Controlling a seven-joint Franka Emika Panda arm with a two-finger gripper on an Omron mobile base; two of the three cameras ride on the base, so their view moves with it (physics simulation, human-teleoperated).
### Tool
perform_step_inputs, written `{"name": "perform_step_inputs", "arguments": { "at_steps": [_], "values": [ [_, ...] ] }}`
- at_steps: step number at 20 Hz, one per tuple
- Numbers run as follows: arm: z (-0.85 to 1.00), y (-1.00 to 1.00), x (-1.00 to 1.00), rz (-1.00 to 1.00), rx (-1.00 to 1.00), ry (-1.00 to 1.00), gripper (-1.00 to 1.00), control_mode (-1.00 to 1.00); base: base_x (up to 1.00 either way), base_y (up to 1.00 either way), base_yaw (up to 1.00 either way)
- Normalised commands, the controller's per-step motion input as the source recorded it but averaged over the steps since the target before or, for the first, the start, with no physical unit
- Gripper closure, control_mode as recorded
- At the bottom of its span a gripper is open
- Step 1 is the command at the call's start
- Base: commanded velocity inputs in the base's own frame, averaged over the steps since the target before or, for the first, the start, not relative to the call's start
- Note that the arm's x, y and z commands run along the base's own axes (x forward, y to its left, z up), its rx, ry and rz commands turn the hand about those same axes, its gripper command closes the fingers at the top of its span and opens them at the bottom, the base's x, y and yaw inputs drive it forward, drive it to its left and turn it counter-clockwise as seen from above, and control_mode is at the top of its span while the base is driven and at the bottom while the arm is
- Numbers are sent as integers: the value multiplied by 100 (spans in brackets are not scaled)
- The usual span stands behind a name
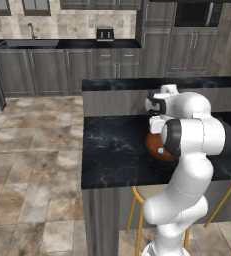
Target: Open the fridge, grab two sodas, and place both sodas inside the bowl with ice on the dining counter.
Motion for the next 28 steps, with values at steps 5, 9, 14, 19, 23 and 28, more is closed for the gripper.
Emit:
{"name": "perform_step_inputs", "arguments": {
  "at_steps": [5, 9, 14, 19, 23, 28],
  "values": [
    [-19, -6, 14, 0, 1, 1, 100, -100, 0, 0, 0],
    [-16, -10, 13, 0, 2, 1, 100, -100, 0, 0, 0],
    [-14, -7, 13, 0, 2, 0, 100, -100, 0, 0, 0],
    [-16, -2, 9, 0, 1, 1, 100, -100, 0, 0, 0],
    [-19, 0, 11, 0, 0, 2, 100, -100, 0, 0, 0],
    [-19, 0, 14, 0, 0, 3, 100, -100, 0, 0, 0]
  ]
}}
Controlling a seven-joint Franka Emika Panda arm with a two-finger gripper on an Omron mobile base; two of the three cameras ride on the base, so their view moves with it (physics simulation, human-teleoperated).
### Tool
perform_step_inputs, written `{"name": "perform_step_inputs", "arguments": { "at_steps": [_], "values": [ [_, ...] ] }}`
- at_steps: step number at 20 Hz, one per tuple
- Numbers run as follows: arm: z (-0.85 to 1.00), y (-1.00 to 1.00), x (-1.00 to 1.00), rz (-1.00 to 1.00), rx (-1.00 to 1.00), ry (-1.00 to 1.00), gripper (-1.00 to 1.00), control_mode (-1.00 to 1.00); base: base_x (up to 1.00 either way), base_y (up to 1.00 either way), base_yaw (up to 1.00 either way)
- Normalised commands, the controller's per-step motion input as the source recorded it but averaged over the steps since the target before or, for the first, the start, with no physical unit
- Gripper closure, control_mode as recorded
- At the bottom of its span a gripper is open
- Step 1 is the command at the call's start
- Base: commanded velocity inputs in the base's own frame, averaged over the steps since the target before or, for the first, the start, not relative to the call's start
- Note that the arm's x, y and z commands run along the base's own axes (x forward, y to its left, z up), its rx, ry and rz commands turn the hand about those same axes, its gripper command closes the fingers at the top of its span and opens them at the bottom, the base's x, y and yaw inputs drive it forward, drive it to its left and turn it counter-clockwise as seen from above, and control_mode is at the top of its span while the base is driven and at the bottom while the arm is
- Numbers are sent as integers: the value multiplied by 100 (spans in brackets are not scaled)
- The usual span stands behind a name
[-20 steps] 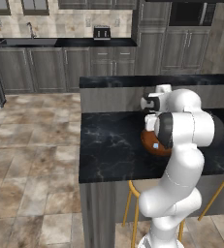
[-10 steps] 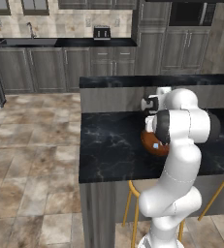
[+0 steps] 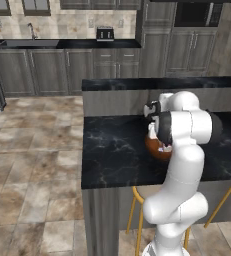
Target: Open the fridge, grab two sodas, and place both sodas inside the bowl with ice on the dining counter.
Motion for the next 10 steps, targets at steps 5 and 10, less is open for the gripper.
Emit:
{"name": "perform_step_inputs", "arguments": {
  "at_steps": [5, 10],
  "values": [
    [-17, 0, 16, 0, 0, 3, 100, -100, 0, 0, 0],
    [-19, 0, 7, 0, 0, 2, -100, -100, 0, 0, 0]
  ]
}}
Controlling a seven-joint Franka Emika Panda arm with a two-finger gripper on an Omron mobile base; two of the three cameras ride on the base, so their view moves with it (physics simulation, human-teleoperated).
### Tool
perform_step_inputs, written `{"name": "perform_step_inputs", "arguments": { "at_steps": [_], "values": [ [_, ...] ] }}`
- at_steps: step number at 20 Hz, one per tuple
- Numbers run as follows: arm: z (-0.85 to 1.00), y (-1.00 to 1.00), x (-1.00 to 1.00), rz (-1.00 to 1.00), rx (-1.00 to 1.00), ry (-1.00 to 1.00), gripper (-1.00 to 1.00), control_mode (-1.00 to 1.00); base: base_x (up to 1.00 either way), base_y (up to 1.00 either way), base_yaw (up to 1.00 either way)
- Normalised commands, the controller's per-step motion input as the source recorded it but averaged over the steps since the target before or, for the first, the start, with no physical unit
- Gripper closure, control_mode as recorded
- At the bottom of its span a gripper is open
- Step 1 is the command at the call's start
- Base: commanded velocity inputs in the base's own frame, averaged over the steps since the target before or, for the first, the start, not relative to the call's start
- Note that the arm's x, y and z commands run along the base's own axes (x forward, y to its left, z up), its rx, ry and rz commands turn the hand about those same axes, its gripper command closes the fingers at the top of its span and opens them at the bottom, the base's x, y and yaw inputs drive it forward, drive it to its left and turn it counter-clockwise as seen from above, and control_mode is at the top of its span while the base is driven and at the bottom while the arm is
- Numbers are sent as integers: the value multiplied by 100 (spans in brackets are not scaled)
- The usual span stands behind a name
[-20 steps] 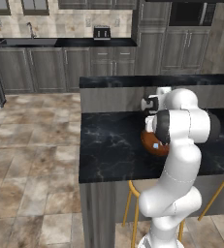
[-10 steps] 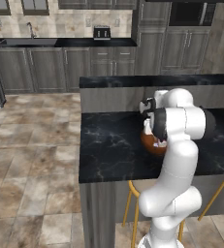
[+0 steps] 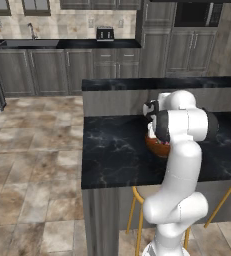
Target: Open the fridge, grab two sodas, and place both sodas inside the bowl with ice on the dining counter.
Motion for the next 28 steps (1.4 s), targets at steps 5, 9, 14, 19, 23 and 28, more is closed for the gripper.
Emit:
{"name": "perform_step_inputs", "arguments": {
  "at_steps": [5, 9, 14, 19, 23, 28],
  "values": [
    [-12, -6, -38, 0, 0, -5, -100, -100, 0, 0, 0],
    [-2, -13, -46, 0, 0, -10, -100, -100, 0, 0, 0],
    [1, -8, -39, 0, 0, -9, -100, -100, 0, 0, 0],
    [44, 0, -38, 0, 0, -17, -100, -100, 0, 0, 0],
    [72, 0, -41, 0, 0, -23, -100, -100, 0, 0, 0],
    [66, 13, -55, 0, 0, -19, -100, -100, 0, 0, 0]
  ]
}}
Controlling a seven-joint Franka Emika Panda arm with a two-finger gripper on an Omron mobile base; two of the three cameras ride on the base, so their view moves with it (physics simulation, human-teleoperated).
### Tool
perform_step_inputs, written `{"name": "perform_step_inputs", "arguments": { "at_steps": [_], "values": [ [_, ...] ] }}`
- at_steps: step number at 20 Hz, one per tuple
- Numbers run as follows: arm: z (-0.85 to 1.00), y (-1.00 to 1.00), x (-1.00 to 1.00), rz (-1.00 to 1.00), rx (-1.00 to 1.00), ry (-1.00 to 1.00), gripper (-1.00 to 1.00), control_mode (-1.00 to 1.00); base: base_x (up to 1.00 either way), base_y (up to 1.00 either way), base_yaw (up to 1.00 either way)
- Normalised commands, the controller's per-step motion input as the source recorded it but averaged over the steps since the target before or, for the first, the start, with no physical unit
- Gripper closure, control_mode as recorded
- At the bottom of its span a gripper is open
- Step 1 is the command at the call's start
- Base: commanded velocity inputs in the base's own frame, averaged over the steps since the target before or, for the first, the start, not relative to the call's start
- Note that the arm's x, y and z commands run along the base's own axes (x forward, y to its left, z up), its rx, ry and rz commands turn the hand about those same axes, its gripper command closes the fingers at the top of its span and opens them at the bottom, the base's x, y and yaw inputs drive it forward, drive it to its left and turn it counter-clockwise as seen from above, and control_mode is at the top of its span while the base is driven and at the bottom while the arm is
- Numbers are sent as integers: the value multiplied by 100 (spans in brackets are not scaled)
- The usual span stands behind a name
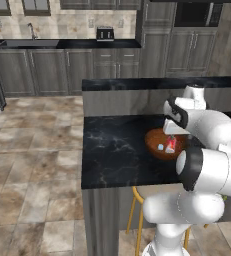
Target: Open the fridge, grab two sodas, and place both sodas inside the bowl with ice on the dining counter.
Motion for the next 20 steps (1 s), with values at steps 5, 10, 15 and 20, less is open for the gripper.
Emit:
{"name": "perform_step_inputs", "arguments": {
  "at_steps": [5, 10, 15, 20],
  "values": [
    [42, 44, -68, 0, 0, -10, -100, -100, 0, 0, 0],
    [29, 68, -71, 0, 0, -7, -100, -100, 0, 0, 0],
    [20, 68, -90, 0, 0, -6, -100, -100, 0, 0, 0],
    [8, 49, -98, 0, 0, -8, -100, -100, 0, 0, 0]
  ]
}}
